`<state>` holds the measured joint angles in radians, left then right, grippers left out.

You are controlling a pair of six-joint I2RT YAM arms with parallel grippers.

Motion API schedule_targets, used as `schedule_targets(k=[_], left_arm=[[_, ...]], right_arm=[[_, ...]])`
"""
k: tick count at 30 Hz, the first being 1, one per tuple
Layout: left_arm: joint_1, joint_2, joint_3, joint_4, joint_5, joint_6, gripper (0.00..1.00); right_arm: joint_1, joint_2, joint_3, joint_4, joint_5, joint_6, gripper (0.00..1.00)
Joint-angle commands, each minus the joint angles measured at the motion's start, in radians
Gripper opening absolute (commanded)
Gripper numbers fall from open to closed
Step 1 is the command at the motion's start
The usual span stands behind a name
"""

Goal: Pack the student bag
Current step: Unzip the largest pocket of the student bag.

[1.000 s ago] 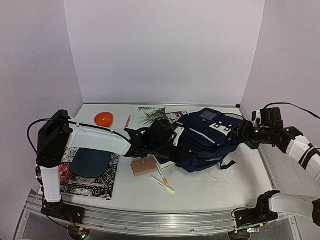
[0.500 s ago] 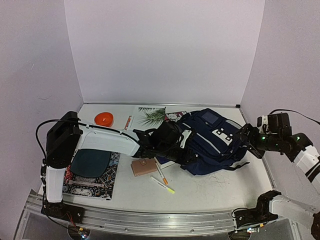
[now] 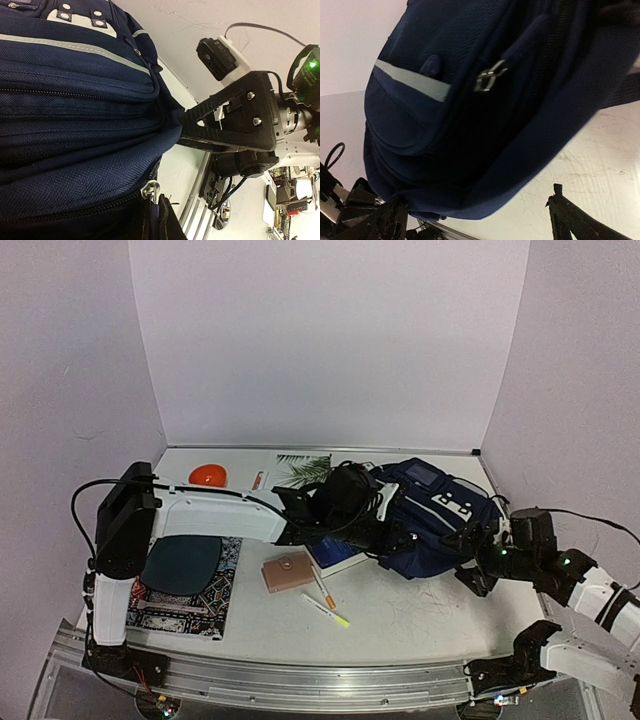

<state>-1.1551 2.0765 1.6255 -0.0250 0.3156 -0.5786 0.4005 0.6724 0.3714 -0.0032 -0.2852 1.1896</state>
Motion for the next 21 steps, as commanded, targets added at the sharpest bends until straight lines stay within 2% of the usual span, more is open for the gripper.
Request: schedule_targets(k=[1,5,15,18,21], left_arm=[[-0.028,0.016,0.076,0.074,0.036,-0.012,0.00],[-0.045,0.018,0.083,0.074,0.029,-0.009,0.00],[-0.071,0.010,0.081,0.073,0.024,-0.006,0.00],[-0.071,0.001,0.072,0.072,0.014,0.002,0.00],[-0.072,-0.018,0.059,0.063,0.000,0.021,0.00]], right_arm=[[0.095,0.096,0.020,0.217,0.067,0.130,0.98],[0.140,0.175,0.056,0.272,0.109,0.157,0.98],[0.160,0.272,0.081,0.323,0.152,0.176,0.96],[0.160,0.292,0.085,0.324,0.145,0.158,0.79],[0.160,0.292,0.082,0.312,0.151,0.144,0.50]])
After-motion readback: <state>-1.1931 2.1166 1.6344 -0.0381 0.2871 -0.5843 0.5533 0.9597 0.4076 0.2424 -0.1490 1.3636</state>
